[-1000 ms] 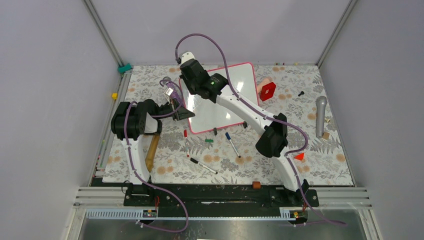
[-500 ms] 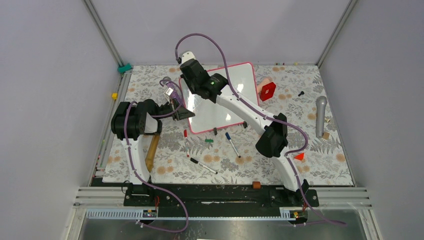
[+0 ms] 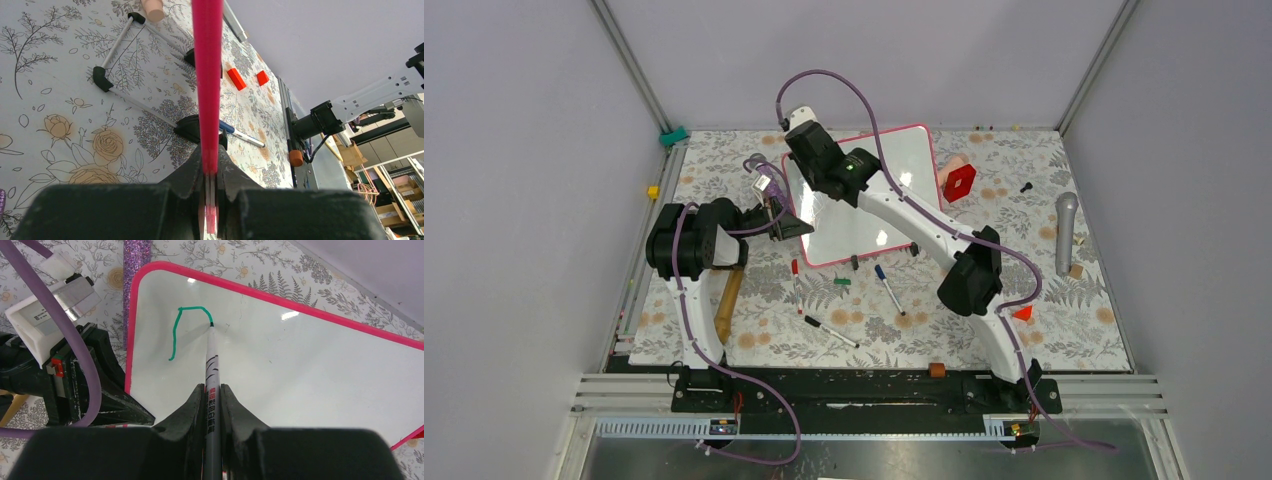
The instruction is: Write a sentence on the whiteboard
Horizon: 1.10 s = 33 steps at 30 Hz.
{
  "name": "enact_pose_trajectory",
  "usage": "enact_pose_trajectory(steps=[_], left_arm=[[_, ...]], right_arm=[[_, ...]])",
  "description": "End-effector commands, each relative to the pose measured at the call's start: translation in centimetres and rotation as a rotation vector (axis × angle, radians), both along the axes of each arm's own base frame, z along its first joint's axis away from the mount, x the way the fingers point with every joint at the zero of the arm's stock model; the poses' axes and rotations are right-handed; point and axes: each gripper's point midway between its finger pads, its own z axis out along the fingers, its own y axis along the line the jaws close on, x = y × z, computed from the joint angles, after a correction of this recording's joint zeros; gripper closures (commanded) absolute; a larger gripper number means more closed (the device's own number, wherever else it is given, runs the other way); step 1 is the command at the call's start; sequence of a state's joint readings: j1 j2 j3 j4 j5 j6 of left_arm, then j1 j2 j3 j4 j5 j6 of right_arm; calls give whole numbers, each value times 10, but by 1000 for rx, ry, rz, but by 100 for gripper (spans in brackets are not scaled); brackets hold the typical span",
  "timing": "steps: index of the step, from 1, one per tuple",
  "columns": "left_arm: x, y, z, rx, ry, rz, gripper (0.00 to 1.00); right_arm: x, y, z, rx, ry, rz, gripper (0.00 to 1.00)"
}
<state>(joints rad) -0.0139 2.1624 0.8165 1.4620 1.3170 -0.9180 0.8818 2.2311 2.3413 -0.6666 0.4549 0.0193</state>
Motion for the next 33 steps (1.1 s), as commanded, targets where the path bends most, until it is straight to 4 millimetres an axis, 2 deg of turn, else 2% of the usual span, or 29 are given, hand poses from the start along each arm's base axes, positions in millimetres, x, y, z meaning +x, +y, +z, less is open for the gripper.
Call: enact_pose_trajectory(steps=[1,20,33], left_arm=[[-4,-8,-6,4,-3,-41,100],[-4,-8,-6,5,-3,-42,100],[-5,-8,-6,5,-3,-43,100]], right_arm=[[-7,-12,13,-9,-1,0,100],[-17,13,8,81,71,89,100],[-17,14,3,77,77,86,100]])
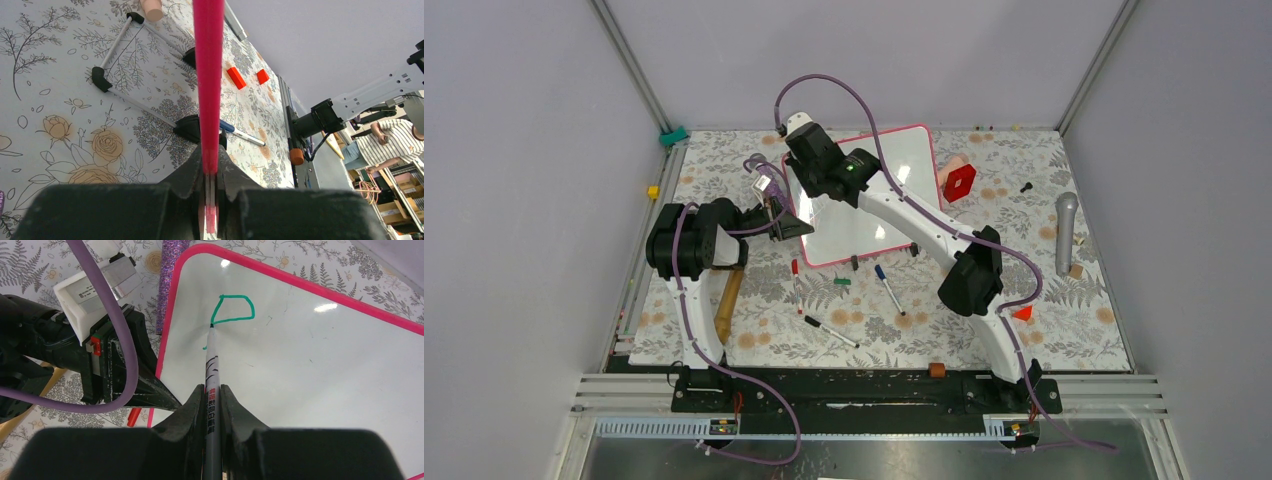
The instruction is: Write a sentence on the whiteboard
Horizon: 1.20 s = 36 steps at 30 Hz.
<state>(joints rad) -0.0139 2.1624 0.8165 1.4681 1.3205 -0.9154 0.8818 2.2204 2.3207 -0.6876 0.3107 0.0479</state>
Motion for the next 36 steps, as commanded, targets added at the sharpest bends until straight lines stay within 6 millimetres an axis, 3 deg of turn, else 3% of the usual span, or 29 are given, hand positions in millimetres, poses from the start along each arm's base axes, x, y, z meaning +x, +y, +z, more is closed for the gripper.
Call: enact_pose_trajectory(steps=[1,9,24,36], left_arm=[[-4,-8,-7,4,6,-38,100],[-4,-8,-6,4,6,-39,100],[-5,-8,-7,3,9,-41,100],[-4,-8,-7,4,8,-39,100]], right_arm=[[4,-5,15,13,-30,-25,100],[11,-22,20,-57,-81,-80,100],[8,-39,19,-109,-91,-110,100],[-7,-35,9,-95,-28,-38,100]])
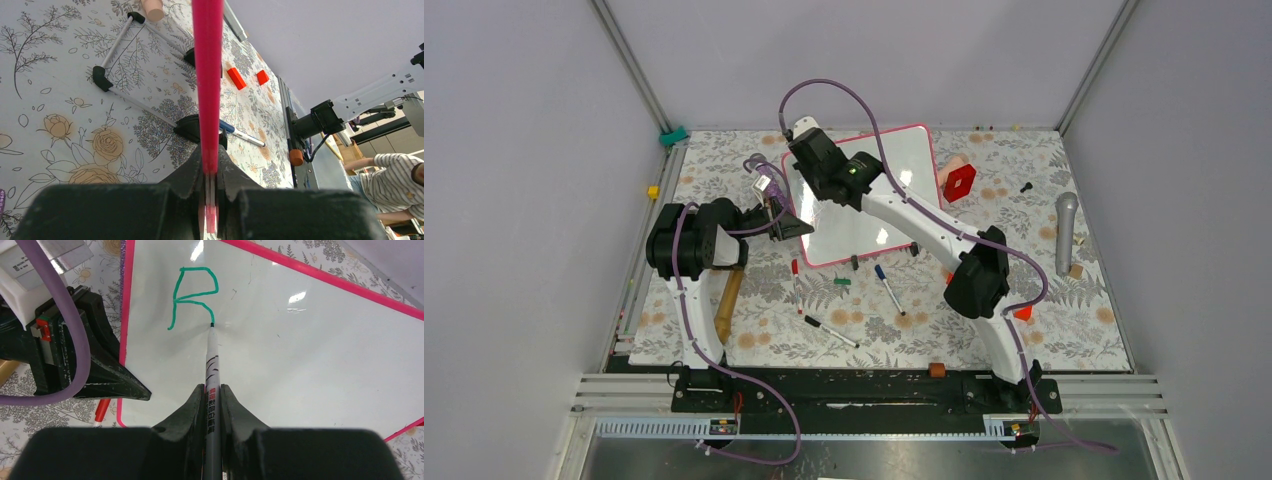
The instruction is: Write a sentence on the whiteboard
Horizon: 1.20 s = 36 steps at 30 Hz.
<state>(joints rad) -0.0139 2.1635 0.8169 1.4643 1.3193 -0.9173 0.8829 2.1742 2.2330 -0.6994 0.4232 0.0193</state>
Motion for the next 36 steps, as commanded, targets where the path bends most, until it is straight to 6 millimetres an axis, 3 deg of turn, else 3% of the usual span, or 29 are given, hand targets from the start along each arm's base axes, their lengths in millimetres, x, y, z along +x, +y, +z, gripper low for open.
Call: enact_pose_trajectory(steps=[1,24,36], left_arm=[[-5,-8,-6,4,1,-41,100],[-4,-8,-6,4,2,-40,100],[-5,-8,-6,4,2,-42,100]], right_arm=[[-9,-4,15,19,11,36,100],[-13,29,8,97,80,129,100],[-8,22,4,73,65,88,100]])
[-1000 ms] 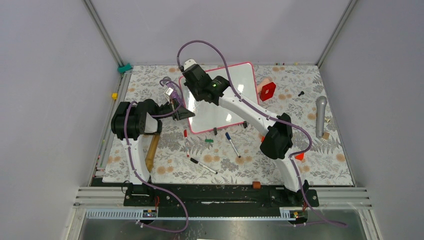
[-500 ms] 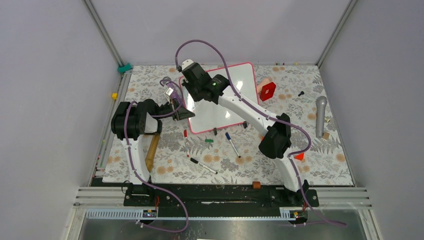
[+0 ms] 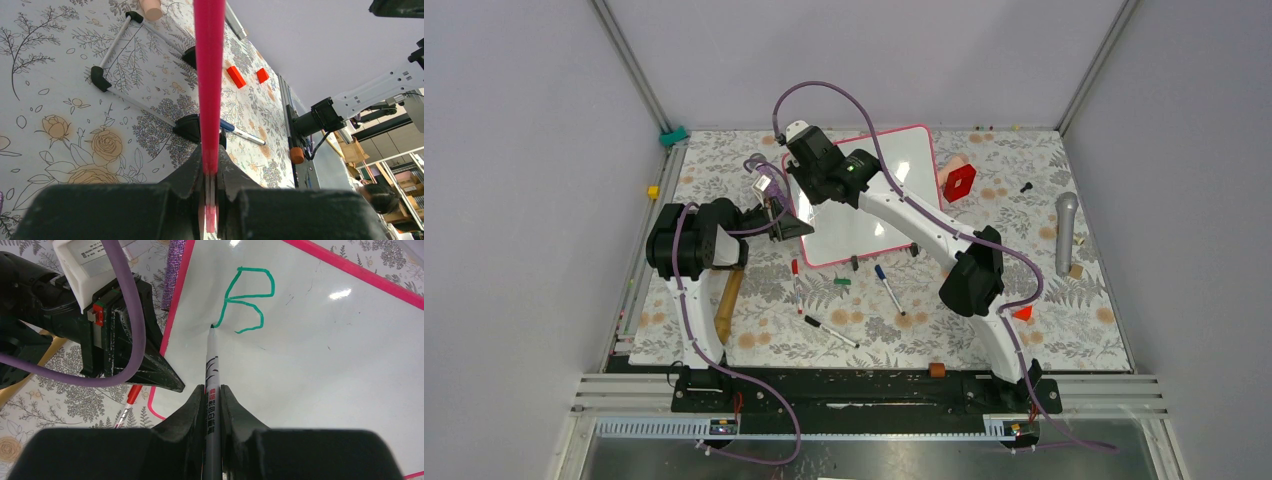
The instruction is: Write a sentence on the whiteboard
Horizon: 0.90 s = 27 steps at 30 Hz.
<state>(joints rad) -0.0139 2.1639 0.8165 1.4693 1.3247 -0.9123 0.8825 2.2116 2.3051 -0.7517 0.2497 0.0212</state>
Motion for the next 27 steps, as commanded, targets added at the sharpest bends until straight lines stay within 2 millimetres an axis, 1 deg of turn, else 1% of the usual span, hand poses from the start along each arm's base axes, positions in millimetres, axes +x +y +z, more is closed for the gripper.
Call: enact_pose_trajectory(steps=[1,7,15,22,27], left_arm=[[-4,-8,-6,2,12,-36,100],[-3,-8,-6,2,13,-35,100],[-4,-8,-6,2,14,-35,100],[-3,-8,-6,2,13,-34,100],[-4,-8,-6,2,14,-35,100]], right_arm=[[10,-5,11,3,-42,-46,100],[14,-17,12,-46,-74,-79,100],[15,-26,15,-72,-90,-104,100],[14,-29,22,-69,-98,-108,100],[10,-25,32,-26,-95,-92,100]])
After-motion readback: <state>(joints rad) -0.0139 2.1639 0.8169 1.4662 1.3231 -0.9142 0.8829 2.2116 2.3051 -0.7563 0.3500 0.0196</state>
